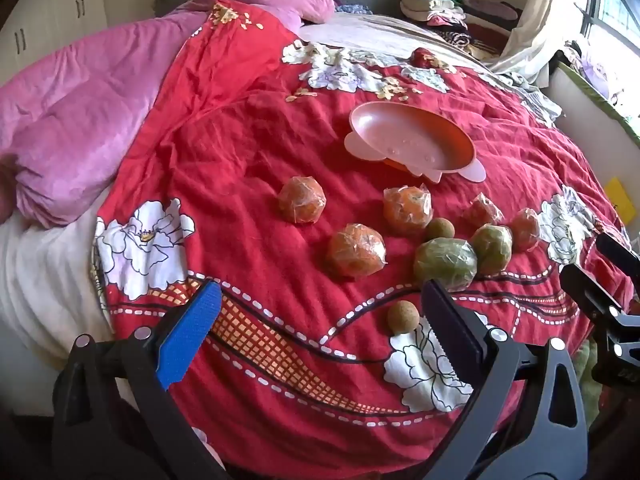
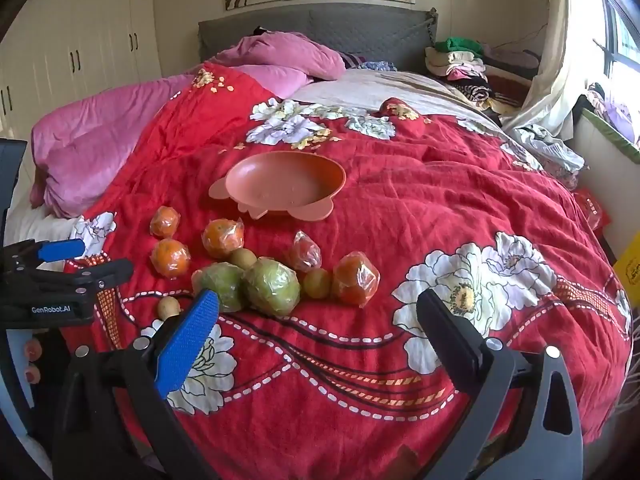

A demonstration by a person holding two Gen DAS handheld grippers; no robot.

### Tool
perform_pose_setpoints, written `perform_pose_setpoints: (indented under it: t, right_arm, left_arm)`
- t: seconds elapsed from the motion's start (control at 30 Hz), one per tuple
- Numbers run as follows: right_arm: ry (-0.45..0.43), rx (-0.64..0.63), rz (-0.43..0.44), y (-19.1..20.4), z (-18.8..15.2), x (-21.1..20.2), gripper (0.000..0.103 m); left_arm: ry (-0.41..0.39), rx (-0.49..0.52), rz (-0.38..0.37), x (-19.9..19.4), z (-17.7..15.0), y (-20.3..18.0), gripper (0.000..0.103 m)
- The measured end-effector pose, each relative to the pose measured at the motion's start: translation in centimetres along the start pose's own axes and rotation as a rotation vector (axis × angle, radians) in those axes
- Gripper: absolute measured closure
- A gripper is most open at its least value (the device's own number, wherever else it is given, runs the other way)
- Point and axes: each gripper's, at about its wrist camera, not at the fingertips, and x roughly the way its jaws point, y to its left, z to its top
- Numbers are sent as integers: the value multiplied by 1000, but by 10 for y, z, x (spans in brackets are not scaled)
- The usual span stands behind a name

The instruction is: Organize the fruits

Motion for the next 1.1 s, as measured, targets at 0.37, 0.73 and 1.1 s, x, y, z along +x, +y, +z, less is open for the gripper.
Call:
perform_pose_setpoints:
  t: [0.37, 0.73, 1.1]
  right_arm:
    - [4, 1, -3, -3, -5, 3, 4]
    - [6, 1, -3, -3, -5, 3, 4]
    - [7, -1, -7, -3, -5, 3, 4]
  left_arm:
    - [-3, 1, 3, 0, 1, 1, 9]
    - [-8, 3, -2, -1, 1, 2, 9]
    - [-14, 8, -13, -4, 1, 1, 9]
